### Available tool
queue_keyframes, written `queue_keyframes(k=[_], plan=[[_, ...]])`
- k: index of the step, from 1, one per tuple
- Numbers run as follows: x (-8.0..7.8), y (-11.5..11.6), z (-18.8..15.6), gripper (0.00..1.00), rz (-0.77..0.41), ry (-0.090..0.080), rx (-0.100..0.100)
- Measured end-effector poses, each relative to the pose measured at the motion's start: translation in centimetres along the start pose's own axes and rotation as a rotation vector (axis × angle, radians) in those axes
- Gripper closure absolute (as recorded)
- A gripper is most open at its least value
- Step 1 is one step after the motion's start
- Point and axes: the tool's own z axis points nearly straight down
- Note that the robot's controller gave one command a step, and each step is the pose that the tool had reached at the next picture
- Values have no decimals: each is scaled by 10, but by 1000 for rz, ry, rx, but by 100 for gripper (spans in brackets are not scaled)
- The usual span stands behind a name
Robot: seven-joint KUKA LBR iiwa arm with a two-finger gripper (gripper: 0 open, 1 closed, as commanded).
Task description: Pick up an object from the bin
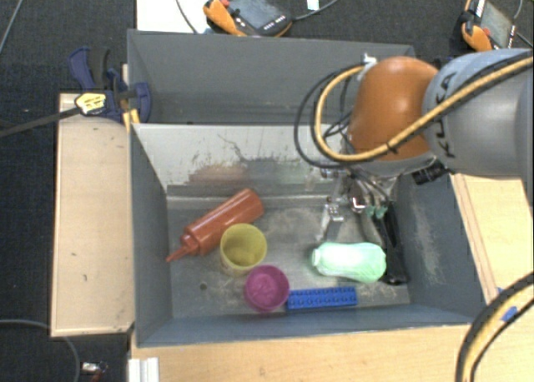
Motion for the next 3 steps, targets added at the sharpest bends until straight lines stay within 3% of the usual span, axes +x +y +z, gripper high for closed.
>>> queue_keyframes(k=[1,2,3], plan=[[0,0,0,0,0,0,0],[34,75,29,0,-107,1,-3],[37,117,53,0,-141,-10,1]])
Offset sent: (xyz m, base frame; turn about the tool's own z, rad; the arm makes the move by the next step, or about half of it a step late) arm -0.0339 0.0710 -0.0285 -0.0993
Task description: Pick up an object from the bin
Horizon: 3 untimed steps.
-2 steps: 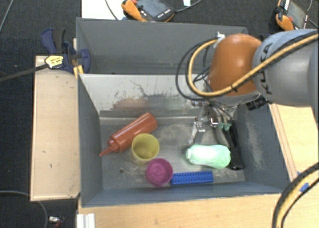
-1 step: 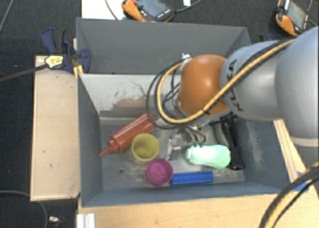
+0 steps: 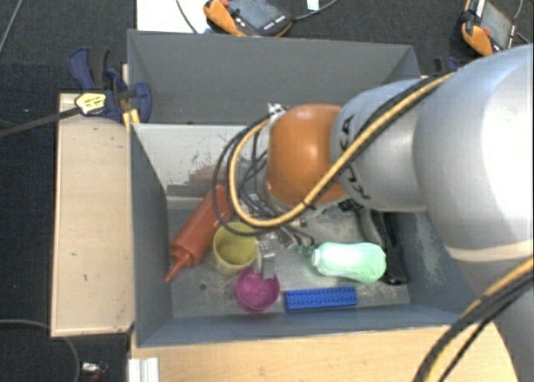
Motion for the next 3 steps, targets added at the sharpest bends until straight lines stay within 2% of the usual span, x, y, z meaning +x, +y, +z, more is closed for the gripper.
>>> queue_keyframes(k=[1,2,3], plan=[[34,46,5,0,47,3,1],[16,31,-101,0,5,-3,2],[-6,10,-24,0,-119,-2,0]])
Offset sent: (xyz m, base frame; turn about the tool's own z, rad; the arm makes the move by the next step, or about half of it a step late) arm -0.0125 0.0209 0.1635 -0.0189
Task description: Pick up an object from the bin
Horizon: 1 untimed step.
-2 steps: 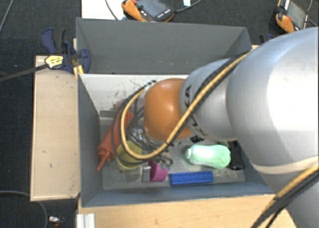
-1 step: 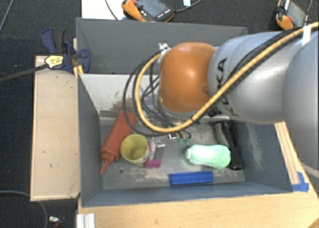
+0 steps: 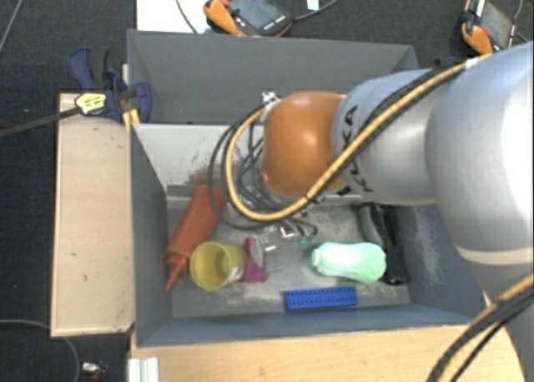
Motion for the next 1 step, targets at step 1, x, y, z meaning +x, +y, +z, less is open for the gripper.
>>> queue_keyframes(k=[1], plan=[[-4,10,8,0,-164,-6,-2]])
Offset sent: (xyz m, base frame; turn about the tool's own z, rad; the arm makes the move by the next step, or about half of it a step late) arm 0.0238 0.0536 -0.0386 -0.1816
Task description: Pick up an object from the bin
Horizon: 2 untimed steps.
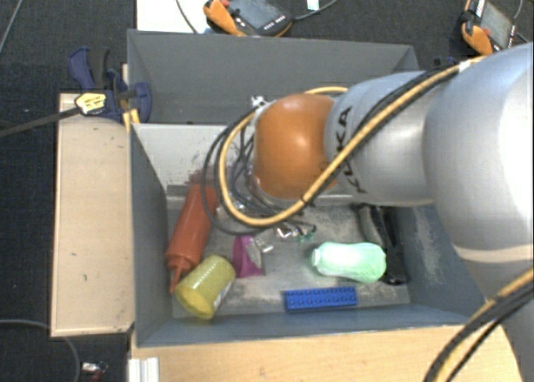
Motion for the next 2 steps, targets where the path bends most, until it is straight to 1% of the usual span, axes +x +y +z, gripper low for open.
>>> queue_keyframes(k=[1,2], plan=[[-41,25,17,0,-12,6,3],[-41,36,26,0,-131,-2,30]])
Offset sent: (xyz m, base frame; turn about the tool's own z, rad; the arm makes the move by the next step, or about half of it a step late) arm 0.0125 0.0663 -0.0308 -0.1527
